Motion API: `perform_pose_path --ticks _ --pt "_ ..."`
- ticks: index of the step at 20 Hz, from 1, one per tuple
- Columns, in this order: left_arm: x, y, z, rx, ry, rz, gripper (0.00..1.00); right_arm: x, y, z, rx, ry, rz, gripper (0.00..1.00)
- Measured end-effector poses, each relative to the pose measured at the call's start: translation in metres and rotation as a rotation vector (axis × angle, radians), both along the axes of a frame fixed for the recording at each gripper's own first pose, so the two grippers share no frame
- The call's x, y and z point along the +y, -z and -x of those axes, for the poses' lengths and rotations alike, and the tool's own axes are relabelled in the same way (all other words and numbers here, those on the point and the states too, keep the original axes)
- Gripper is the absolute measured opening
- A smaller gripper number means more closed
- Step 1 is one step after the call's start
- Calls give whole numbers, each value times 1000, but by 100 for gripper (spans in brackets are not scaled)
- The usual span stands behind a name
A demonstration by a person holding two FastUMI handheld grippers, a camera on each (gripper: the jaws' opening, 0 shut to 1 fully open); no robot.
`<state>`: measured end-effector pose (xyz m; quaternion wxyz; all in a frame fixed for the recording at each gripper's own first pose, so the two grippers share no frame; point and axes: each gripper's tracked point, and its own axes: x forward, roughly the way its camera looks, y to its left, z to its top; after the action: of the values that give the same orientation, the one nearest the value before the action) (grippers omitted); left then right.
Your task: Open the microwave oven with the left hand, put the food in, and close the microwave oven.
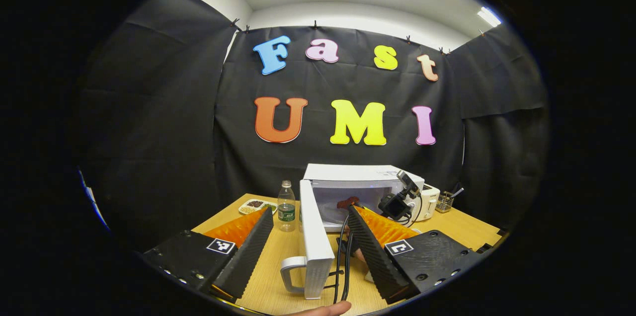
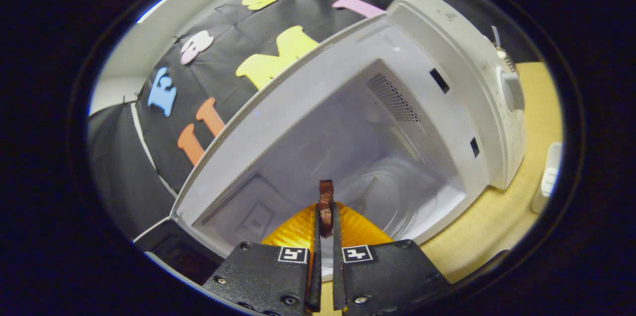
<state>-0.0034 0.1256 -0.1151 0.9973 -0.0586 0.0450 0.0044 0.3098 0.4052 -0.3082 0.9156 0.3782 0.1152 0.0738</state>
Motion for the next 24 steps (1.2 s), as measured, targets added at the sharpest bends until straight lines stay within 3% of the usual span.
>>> perform_pose_path --ticks 3,10,11,12,14,15,16,17,18,19,20,22,23,24 --pt "-3 2 -1 12 7 -2 94 19 22 -2 71 -6 -64 13" --pt "-9 7 -2 21 21 -31 94 19 27 -9 92 25 -63 16" --pt "-10 8 -1 25 21 -32 94 18 25 -10 92 37 -61 29" --pt "-10 10 -1 29 22 -28 94 14 26 -9 100 53 -40 18" --pt "-9 13 2 37 22 -14 94 13 29 -5 109 46 -18 28" --pt "-6 12 3 37 18 -8 94 17 27 -4 113 26 -23 53" --pt "-5 11 4 37 12 -3 94 19 29 -3 132 5 -17 56" --pt "-3 11 7 36 7 0 93 21 32 -5 142 -10 -1 74" --pt "-1 13 9 38 1 2 93 24 33 -6 143 -34 32 65" --pt "1 15 11 40 -6 3 93 22 33 -6 144 -40 81 65" --pt "4 15 14 42 -12 6 94 16 32 -7 132 -37 132 78" --pt "5 18 18 49 -19 15 93 7 24 -12 100 -26 223 78" --pt "5 19 21 53 -20 21 93 2 21 -12 97 -26 269 67" --pt "4 19 24 55 -18 30 93 3 17 -12 77 -39 292 83"
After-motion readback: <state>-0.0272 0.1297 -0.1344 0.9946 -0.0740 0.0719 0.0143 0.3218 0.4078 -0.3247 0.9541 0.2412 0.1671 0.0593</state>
